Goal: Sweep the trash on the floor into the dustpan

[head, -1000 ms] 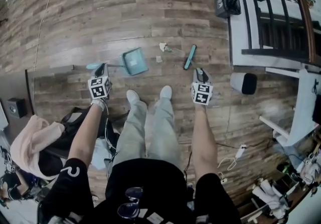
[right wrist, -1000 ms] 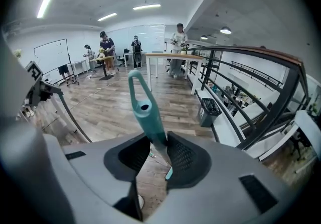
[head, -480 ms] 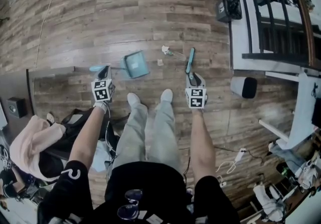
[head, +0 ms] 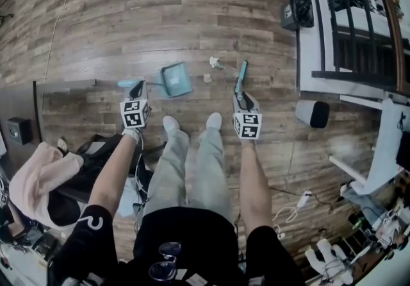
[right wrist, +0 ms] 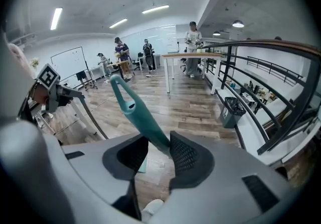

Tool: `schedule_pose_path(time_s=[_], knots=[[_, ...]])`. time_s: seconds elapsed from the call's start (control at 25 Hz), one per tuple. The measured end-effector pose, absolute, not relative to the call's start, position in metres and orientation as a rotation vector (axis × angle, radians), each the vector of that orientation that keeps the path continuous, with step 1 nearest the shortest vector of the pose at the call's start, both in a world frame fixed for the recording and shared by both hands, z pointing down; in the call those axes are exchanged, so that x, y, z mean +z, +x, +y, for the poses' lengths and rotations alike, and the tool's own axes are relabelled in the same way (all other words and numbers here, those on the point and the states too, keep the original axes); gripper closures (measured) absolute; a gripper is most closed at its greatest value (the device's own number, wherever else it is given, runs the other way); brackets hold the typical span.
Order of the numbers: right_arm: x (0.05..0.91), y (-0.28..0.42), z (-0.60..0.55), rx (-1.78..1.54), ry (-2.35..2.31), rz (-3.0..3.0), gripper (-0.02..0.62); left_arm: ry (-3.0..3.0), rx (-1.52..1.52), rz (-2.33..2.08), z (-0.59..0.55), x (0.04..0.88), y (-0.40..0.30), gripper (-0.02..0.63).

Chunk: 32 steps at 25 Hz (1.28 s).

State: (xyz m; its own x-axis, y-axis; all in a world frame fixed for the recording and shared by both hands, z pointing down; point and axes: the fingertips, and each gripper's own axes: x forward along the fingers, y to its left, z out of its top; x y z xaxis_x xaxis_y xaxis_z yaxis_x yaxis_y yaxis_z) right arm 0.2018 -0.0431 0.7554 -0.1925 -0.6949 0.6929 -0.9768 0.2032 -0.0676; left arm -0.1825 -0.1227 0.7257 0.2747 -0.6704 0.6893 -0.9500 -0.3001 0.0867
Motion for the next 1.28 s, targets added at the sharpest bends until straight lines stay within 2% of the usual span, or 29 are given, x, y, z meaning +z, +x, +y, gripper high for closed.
schedule_pose_path(time_s=[1.28], knots=[[0.702,0.025,-0.051,0.864,1.164,-2.417,0.472,2.052,0.675,-1.468,-0.125,0.728,-0.188,0.591]])
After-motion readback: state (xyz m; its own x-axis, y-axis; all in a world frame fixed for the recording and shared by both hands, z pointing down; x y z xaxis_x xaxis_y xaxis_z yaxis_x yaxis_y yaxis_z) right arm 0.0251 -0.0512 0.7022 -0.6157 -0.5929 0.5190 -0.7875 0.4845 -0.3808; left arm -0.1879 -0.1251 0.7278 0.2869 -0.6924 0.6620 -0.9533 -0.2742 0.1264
